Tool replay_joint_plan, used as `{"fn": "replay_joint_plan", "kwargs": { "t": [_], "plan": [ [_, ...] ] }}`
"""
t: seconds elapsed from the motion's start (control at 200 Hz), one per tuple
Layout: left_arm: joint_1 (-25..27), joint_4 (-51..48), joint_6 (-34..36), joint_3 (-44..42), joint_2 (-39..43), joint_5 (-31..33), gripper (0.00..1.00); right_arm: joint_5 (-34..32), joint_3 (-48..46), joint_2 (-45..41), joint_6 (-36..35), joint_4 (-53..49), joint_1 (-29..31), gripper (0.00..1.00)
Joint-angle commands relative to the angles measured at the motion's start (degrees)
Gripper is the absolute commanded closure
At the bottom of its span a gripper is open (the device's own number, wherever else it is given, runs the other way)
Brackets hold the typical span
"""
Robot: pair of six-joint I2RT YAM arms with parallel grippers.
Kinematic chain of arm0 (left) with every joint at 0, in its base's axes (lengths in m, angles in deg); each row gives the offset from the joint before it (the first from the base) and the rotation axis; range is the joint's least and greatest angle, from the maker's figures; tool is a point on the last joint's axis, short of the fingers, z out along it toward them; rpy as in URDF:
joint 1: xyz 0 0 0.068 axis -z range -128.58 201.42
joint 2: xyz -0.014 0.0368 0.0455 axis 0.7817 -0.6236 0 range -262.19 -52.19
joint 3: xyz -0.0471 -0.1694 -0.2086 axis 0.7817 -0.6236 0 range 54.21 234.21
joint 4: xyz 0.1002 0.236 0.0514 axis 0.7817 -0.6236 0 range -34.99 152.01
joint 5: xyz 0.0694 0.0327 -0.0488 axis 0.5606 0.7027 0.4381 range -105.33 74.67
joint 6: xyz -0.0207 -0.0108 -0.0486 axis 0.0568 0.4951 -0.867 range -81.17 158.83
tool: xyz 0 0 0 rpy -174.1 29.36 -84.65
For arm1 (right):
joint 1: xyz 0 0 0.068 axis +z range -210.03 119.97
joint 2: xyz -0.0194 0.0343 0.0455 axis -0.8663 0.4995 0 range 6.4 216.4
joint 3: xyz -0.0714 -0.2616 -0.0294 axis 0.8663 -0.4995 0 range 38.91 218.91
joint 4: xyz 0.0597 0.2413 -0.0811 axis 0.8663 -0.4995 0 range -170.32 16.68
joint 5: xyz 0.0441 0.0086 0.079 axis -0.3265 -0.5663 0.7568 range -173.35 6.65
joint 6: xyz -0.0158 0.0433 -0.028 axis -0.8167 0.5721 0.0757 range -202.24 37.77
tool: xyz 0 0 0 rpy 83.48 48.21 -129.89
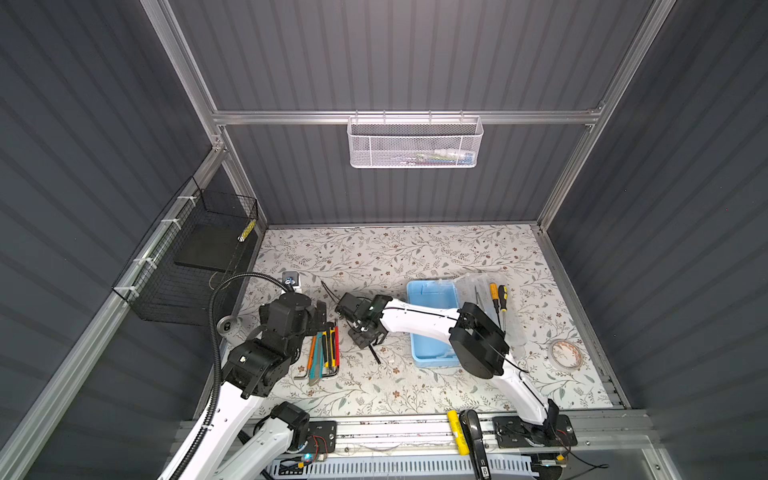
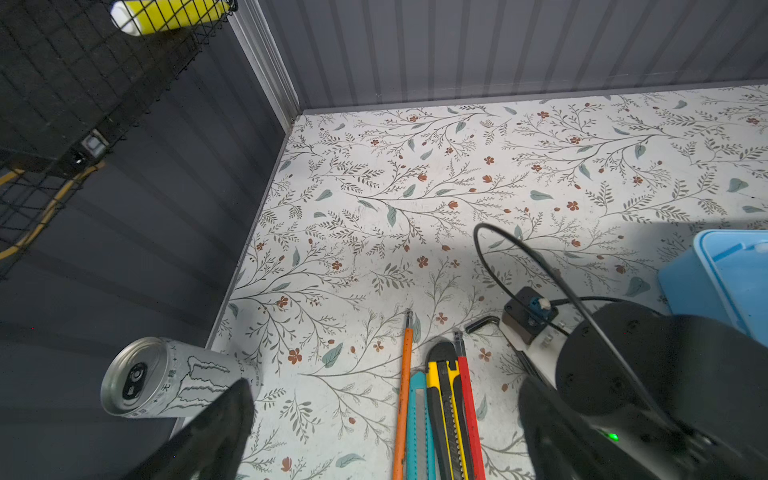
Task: Pack the tool kit
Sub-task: 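Grasp the black hex key with the right gripper, then carry the black hex key with the right gripper into the blue box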
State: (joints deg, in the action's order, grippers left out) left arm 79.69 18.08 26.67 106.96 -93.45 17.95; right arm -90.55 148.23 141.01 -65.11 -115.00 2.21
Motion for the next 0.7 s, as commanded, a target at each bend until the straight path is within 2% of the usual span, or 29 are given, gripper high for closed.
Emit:
{"fn": "replay_joint_plan", "kwargs": {
  "t": [0.0, 0.135, 0.455, 0.695],
  "plan": [
    [-0.43, -0.73, 0.39, 0.42, 1.01, 0.74, 0.01, -1.34, 1.12, 3.7, 1.66, -4.64, -0.01, 0.73],
    [-0.41, -0.64, 0.47, 0.51, 0.84, 0.56, 0.01, -1.13, 1.17, 4.52, 2.84, -5.35, -0.7, 0.85],
    [-0.43, -0.73, 0.47, 0.47, 1.0, 0.47, 0.0, 0.8, -1.74, 1.02, 4.67, -2.51, -3.26, 1.0],
    [-0.41, -0.81, 0.42, 0.42, 1.08, 0.47, 0.0, -0.53, -2.38, -4.09, 5.57, -0.31, -4.31, 1.0]
  ]
}}
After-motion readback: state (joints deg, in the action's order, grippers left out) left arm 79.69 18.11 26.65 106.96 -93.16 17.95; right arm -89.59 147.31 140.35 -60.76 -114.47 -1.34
